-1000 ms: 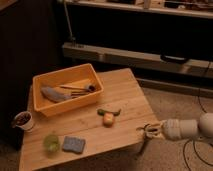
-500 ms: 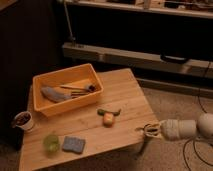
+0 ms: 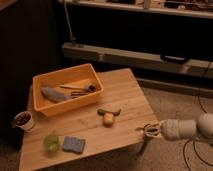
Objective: Place fork in metal cup
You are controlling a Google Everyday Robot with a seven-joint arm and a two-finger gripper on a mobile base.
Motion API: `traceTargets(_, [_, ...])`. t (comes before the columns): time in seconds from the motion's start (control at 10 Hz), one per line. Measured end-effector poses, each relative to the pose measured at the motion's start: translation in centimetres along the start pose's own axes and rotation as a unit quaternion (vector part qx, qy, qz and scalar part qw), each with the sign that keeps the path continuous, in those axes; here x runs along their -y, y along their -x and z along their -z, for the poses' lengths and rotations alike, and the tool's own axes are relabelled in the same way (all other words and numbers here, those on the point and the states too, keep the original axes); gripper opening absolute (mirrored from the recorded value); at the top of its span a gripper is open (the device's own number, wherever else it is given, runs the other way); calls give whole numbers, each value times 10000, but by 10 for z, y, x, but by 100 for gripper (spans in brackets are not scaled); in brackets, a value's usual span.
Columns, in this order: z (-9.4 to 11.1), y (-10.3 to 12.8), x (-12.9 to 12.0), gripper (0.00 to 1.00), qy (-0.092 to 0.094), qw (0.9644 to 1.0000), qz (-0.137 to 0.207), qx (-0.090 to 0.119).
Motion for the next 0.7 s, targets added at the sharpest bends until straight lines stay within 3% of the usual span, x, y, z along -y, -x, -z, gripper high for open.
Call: traceTargets(0.7, [7,8,10,80,21,9998,145,-169])
